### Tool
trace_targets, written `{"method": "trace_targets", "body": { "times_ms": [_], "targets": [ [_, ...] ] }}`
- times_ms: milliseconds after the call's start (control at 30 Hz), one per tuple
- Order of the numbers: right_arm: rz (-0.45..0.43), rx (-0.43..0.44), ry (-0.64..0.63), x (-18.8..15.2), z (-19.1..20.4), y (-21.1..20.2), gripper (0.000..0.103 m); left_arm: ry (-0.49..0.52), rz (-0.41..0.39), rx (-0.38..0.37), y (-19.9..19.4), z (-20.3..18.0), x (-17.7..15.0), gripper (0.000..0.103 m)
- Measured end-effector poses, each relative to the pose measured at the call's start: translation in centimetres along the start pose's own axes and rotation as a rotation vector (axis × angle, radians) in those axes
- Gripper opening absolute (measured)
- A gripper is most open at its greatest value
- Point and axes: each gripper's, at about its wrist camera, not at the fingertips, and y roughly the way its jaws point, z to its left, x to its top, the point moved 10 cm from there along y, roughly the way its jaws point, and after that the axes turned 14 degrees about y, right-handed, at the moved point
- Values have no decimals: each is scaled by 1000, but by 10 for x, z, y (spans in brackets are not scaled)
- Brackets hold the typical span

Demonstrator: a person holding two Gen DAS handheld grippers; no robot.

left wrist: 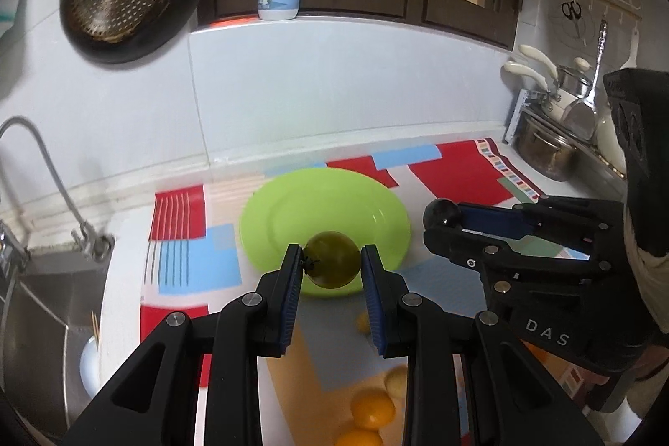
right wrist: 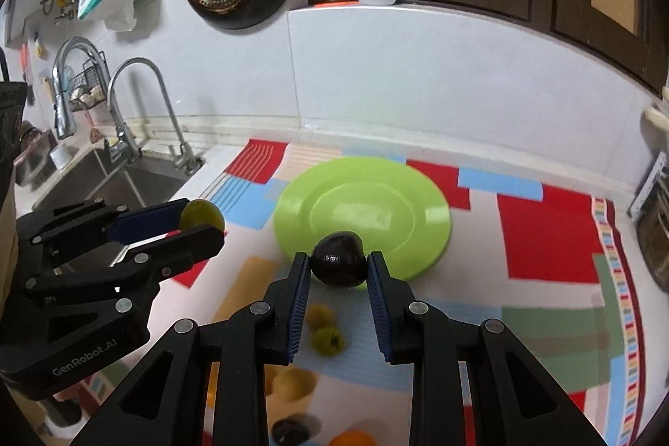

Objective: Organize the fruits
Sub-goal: 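Carry the lime and plum over the green plate and open both tools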

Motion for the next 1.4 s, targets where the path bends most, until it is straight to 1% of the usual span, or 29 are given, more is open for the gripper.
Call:
{"method": "trace_targets", "body": {
  "times_ms": [233,333,500,700,1000,1200,1400],
  "targets": [
    [29,-3,-9,28,-10,29,29,-4,24,-26,39,13,21,29],
    [50,-8,-16,40,-16,46,29,-9,42,-32,56,19,26,29],
    [86,-18,-20,50,-23,72,29,-20,74,-47,83,27,28,29],
    [141,-20,-19,51,-32,105,29,-27,121,-58,118,35,25,29],
    [222,-27,-12,41,-45,153,29,-36,189,-76,165,42,11,29],
    [264,-31,-5,35,-54,178,29,-41,219,-85,186,44,4,29],
    [283,-29,0,31,-58,192,29,-40,234,-95,200,43,2,29]
  ]
}}
